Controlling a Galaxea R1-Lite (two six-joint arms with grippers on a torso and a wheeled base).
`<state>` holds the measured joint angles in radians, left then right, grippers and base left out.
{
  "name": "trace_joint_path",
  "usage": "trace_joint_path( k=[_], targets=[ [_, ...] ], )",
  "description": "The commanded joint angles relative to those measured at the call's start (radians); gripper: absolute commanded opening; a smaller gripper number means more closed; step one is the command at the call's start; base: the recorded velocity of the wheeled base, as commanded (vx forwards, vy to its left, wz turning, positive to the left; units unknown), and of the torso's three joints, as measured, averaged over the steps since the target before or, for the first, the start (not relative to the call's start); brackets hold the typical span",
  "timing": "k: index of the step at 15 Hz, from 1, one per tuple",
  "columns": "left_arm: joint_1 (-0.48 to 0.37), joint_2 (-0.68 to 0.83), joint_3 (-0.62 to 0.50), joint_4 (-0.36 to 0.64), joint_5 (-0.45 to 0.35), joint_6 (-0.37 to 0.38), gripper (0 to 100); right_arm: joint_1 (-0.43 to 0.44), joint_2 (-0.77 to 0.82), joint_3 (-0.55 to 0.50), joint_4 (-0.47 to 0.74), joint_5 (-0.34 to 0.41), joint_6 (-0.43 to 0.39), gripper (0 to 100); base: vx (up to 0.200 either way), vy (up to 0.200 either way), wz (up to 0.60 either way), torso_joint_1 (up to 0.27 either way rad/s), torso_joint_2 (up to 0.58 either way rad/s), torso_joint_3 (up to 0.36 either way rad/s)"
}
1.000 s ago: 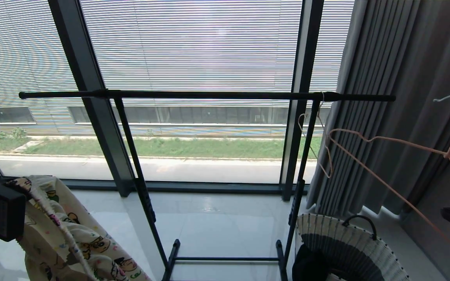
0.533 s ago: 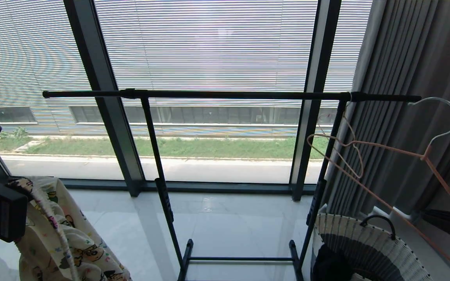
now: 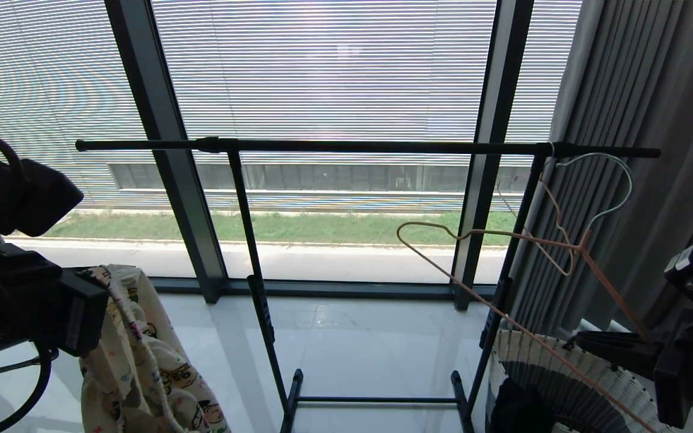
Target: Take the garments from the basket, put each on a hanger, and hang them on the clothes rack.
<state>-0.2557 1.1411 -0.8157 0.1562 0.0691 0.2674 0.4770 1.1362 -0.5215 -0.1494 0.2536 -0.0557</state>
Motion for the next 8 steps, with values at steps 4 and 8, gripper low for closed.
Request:
trace_joint_path(
  k=[4,8],
  targets=[
    [-0.115,0.427,-0.215,-0.188,0.227,-0.246,0,0.295,0.088,-0.011,-0.072,-0.005,0.109,0,0.000,0.000,0.00,0.000,0.00,0.000],
    [-0.234,0.554,-0.336,-0.193,0.356,-0.369,0,0.356,0.177,-0.040,-0.173,-0.007,0.142,0,0.000,0.000,0.00,0.000,0.00,0.000]
  ],
)
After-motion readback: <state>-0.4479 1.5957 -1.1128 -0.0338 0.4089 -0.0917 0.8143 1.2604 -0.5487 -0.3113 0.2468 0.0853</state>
